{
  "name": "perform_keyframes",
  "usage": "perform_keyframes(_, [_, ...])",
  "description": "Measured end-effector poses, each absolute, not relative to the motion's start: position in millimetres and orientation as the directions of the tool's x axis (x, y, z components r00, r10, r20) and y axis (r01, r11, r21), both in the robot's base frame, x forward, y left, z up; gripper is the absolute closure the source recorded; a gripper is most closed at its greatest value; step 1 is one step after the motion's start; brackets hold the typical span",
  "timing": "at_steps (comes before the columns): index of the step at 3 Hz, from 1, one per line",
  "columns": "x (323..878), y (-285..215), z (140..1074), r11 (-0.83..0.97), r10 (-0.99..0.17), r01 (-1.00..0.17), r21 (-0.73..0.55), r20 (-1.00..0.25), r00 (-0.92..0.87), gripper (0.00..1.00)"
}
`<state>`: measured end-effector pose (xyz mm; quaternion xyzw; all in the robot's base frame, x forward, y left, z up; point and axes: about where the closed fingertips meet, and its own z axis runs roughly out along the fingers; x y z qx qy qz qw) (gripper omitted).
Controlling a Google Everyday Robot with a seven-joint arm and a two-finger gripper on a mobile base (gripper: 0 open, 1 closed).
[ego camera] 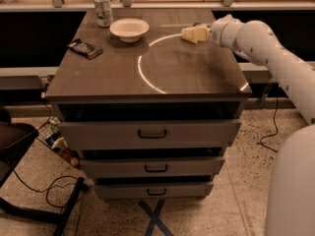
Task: Place sponge into paper bowl
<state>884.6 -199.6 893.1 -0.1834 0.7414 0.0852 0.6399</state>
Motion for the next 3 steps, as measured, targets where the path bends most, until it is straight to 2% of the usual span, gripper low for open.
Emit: perform_keyframes(3, [884, -170, 864, 0.864, -0.162, -0.499, -0.068, -0.976, -0.147, 0.0])
